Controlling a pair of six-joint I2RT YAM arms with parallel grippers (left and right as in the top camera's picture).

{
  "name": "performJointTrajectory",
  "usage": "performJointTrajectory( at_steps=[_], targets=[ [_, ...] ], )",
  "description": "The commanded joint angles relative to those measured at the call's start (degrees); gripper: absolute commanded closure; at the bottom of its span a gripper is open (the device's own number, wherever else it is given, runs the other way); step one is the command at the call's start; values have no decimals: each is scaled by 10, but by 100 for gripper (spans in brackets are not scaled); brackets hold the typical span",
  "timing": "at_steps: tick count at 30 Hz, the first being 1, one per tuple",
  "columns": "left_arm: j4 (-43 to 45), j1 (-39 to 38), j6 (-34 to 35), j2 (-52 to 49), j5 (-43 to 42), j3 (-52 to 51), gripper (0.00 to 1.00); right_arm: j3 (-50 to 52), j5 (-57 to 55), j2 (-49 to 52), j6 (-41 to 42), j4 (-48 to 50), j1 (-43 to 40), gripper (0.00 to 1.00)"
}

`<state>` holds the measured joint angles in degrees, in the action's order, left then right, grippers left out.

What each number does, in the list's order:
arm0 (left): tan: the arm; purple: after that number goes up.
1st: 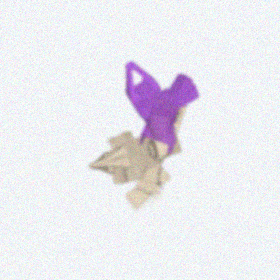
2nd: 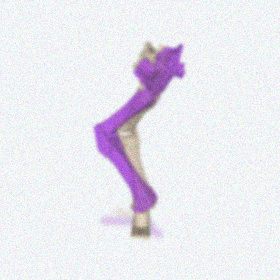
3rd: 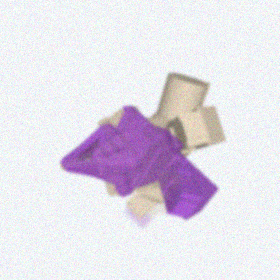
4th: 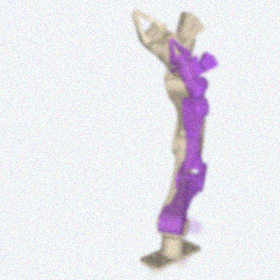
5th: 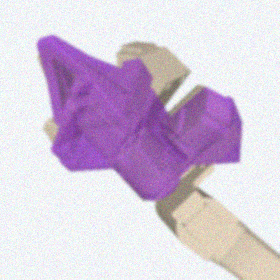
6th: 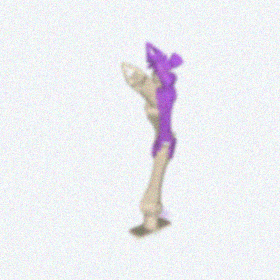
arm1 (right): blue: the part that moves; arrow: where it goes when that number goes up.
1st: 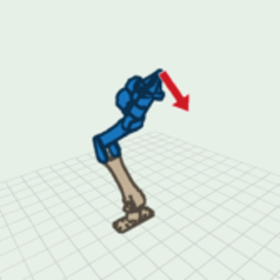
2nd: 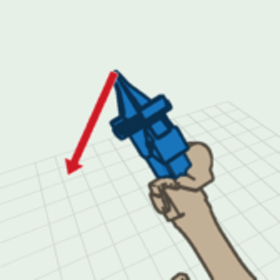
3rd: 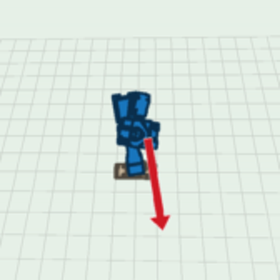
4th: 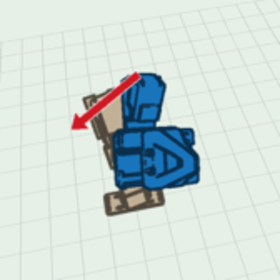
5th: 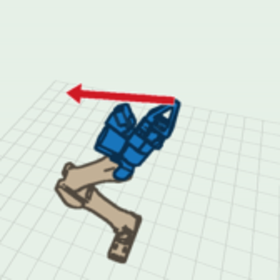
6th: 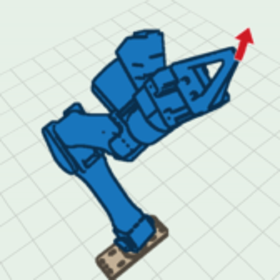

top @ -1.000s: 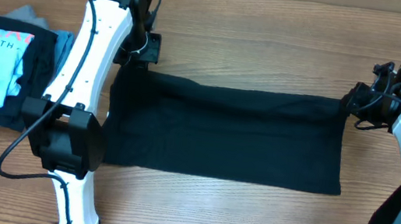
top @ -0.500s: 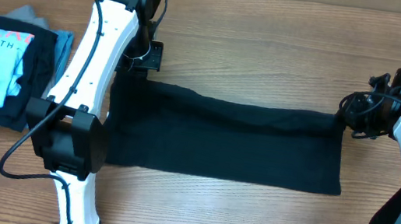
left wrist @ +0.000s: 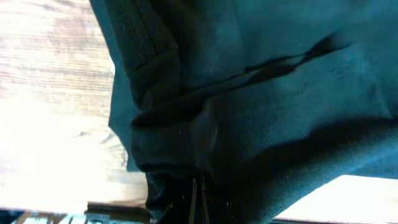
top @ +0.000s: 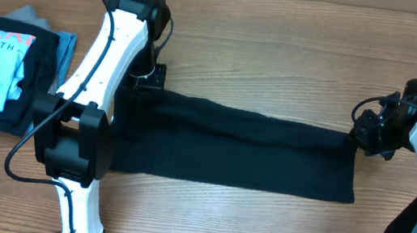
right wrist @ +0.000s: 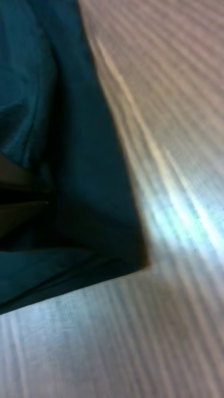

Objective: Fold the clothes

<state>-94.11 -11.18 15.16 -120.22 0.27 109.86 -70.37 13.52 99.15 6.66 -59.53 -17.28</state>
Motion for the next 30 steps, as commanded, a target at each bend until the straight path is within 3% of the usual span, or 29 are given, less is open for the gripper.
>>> performJointTrajectory(
  at_steps=[1,30],
  targets=[
    [-11,-2,21,6,8,-9,96,-9,-15,-23,9,-17,-5,96],
    [3,-17,20,6,24,-140,96,-6,-71,-31,42,-145,-5,96]
  ],
)
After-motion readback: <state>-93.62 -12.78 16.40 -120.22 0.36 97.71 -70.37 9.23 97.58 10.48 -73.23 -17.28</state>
